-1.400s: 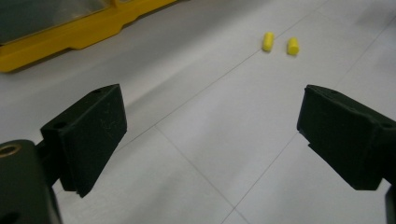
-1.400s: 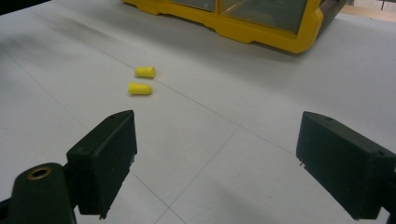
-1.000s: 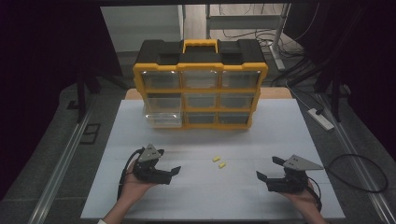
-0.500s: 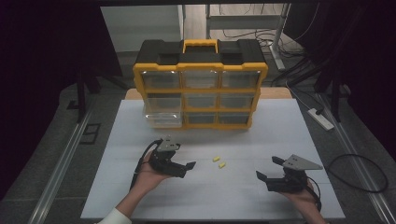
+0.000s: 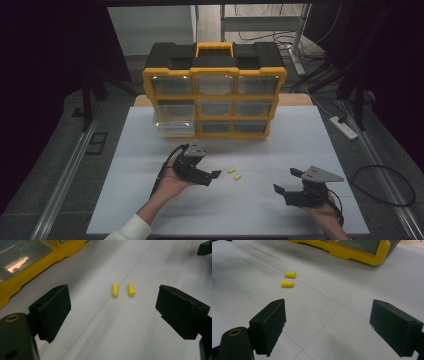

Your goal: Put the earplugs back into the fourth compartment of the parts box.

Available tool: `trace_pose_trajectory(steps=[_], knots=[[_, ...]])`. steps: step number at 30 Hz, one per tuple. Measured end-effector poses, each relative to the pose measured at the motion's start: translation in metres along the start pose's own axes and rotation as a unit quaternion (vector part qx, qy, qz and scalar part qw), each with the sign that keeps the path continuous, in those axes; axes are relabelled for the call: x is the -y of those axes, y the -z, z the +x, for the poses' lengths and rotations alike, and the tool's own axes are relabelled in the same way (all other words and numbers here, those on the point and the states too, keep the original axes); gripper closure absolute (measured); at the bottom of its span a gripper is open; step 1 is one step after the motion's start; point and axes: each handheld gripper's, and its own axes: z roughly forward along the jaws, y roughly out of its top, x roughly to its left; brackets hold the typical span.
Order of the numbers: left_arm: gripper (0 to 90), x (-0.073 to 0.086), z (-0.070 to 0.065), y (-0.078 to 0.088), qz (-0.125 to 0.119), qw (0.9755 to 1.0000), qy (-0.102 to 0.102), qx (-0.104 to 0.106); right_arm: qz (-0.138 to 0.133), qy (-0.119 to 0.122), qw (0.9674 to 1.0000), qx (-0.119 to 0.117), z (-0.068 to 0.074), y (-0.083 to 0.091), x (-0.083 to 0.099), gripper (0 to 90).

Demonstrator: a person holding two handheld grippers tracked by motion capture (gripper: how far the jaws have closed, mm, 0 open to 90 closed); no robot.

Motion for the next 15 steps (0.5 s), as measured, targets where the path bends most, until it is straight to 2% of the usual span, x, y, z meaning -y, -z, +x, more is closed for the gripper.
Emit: trace_pose_trajectory(steps=[11, 13, 15], knots=[[15.1, -0.012, 0.0, -0.022, 0.028, 0.9995, -0.016, 0.005, 0.004, 0.002, 1.0, -0.001, 0.001, -0.001, 0.0, 14.4], [15.3, -0.015, 0.001, -0.026, 0.038, 0.9989, -0.026, 0.003, 0.004, 0.002, 1.0, -0.001, 0.001, -0.001, 0.0, 14.4], [15.5, -0.019, 0.001, -0.028, 0.038, 0.9989, -0.027, 0.005, 0.003, 0.003, 1.0, -0.002, 0.001, 0.0, 0.0, 14.4]])
